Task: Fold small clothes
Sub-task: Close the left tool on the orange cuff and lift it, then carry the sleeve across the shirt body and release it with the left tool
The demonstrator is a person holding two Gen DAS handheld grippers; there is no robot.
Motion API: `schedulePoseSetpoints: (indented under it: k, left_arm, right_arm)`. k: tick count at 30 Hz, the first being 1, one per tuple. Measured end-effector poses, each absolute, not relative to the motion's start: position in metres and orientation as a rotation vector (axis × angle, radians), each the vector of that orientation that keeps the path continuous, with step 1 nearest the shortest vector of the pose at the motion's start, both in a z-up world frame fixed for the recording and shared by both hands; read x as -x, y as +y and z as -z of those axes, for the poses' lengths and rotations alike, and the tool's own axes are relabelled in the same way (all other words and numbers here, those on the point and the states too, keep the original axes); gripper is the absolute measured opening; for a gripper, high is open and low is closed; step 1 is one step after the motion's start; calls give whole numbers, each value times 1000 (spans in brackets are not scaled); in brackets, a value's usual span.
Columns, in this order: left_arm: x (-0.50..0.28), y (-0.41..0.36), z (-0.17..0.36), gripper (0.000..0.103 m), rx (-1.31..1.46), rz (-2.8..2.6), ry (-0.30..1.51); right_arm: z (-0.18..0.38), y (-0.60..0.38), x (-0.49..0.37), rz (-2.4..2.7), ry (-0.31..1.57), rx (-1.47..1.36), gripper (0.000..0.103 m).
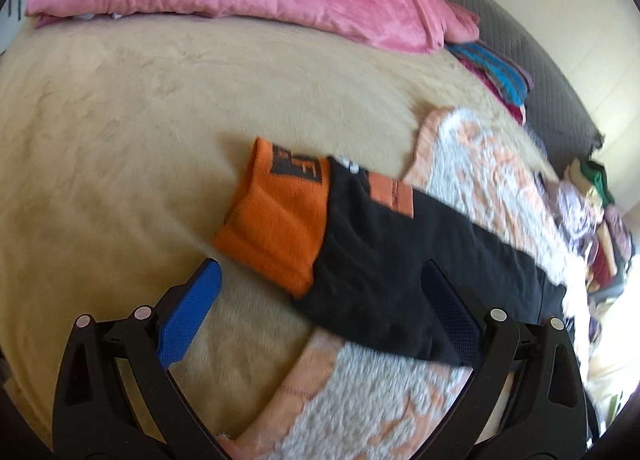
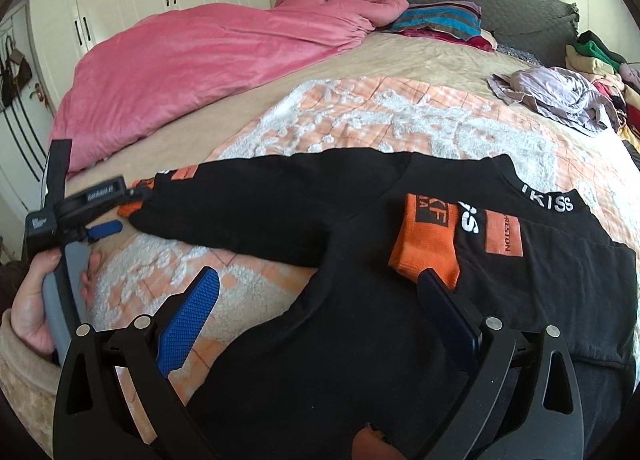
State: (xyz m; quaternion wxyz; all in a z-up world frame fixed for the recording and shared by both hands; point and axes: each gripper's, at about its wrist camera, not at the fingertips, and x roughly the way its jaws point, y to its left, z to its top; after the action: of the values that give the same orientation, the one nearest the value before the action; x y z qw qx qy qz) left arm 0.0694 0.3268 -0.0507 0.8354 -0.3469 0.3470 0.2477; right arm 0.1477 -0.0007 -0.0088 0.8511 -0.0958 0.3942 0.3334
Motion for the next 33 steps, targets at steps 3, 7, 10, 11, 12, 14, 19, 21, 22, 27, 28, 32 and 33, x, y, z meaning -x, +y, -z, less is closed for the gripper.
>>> schedulePoseSetpoints:
  k: [3,7,10,11,12,14,19,21,22,27,28,32,33]
  left_arm:
    - [-75,332,51,64,745,-550,705]
    - [-80,339,58,19,783,-554,689]
    - [-80,335,54,8,784,-517,669]
    - [-78,332,48,8,775,-507,653]
    - [-77,329,42,8,766,-492,636]
    - [-75,321,27,8,748,-459,604]
    - [-80,298,-9,7,696,-370,550]
    - [-84,289,-18,7,678,-344,541]
    - [-87,285,-23,7,669,-331,539]
    - [-100,258,-43,7,636,-254,530]
    - [-101,254,-46,7,629,-242,529]
    - [-111,229,-56,7,606,-174,531]
    - [-114,223,-58,7,603,-156,533]
  right_arm:
    - [12,-6,-149,-690,836,197,99]
    - [14,-18,-151,-670,844,176,99]
    - [16,-29,-154,-657,852,152,99]
    - [17,-32,-155,-652,853,146,99]
    - [17,-36,-155,-647,854,139,99]
    - [16,-43,-156,-639,856,127,99]
    - [13,-63,-158,-625,859,83,99]
    - [11,-71,-158,-613,851,74,99]
    - [10,-75,-157,-607,847,71,99]
    - [2,-97,-158,-585,827,47,99]
    - [0,-101,-158,-580,822,43,99]
    - [-8,-120,-157,-555,796,32,99]
    - [-10,-126,-157,-544,787,31,99]
